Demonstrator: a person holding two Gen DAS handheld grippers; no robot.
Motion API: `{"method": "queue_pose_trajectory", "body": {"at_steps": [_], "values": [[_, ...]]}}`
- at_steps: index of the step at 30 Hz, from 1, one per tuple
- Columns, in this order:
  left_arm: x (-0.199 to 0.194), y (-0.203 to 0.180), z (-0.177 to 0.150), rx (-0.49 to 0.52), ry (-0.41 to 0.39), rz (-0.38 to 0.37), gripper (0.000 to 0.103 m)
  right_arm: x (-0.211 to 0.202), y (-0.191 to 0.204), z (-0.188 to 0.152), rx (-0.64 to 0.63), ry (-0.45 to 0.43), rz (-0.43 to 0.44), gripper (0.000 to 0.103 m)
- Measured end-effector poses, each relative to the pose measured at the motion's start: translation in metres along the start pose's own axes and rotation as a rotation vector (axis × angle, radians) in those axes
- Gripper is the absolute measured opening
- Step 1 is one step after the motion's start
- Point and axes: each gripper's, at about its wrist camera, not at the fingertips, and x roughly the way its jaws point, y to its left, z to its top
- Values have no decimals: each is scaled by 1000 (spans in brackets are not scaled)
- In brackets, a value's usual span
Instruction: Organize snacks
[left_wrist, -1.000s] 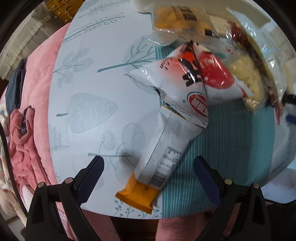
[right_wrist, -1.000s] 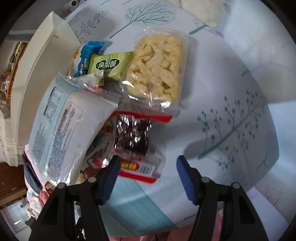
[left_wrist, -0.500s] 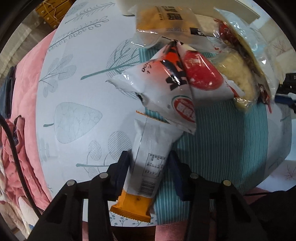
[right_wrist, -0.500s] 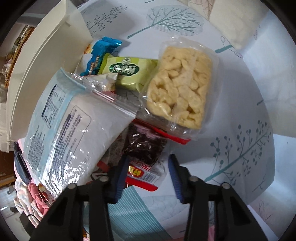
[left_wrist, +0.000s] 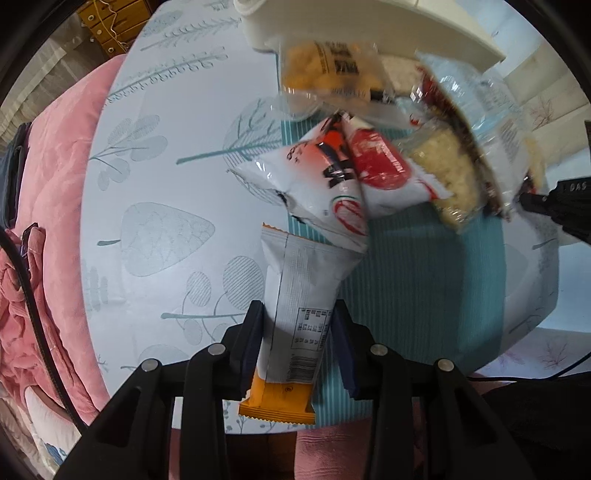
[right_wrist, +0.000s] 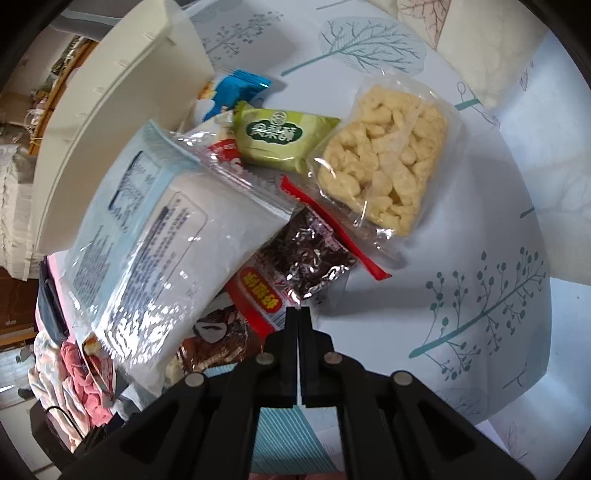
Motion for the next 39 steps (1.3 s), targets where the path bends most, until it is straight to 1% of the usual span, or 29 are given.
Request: {"method": "queue_pose_trajectory", "body": {"at_steps": [3, 6, 10, 11, 13, 14, 15, 19, 21, 24, 25, 28, 31, 36, 38, 39], "values": [[-19, 0, -3, -14, -34, -13, 35, -5, -3, -8, 17, -27, 35, 0], [-36, -2, -7, -28, -68, -34, 35, -10, -10, -7, 83, -33, 119, 0], [-54, -5, -3, -38, -108, -54, 35, -6, -16, -6, 163, -20, 140, 1], [-60, -4, -3, -39, -121, -60, 35, -5, -18, -5, 172, -21, 130, 4], [-67, -9, -4, -37, -144, -64, 35, 0, -25, 1, 173, -30, 111, 17], [-72, -11, -3, -34, -155, -64, 35, -1, -25, 1, 170, -39, 101, 30], [-74, -14, -1, -31, -161, -62, 35, 0, -25, 3, 166, -48, 99, 38], [-82, -14, 4, -27, -179, -53, 35, 3, -26, 20, 116, -64, 67, 44], [-83, -12, 7, -31, -183, -49, 35, 6, -20, 25, 81, -72, 35, 49], [-85, -10, 12, -40, -193, -46, 35, 13, 1, 31, -16, -105, -21, 55], [-86, -10, 14, -43, -196, -46, 35, 17, 15, 30, -46, -112, -41, 56], [-90, -11, 20, -50, -208, -48, 35, 22, 32, 29, -128, -140, -106, 60], [-92, -13, 26, -53, -218, -48, 35, 26, 42, 27, -157, -192, -126, 66], [-94, -16, 31, -56, -221, -53, 35, 36, 56, 17, -274, -293, -166, 80], [-94, -18, 31, -58, -221, -52, 35, 39, 58, 12, -310, -329, -172, 80], [-95, -18, 32, -61, -220, -52, 35, 39, 57, 10, -316, -341, -174, 78]]}}
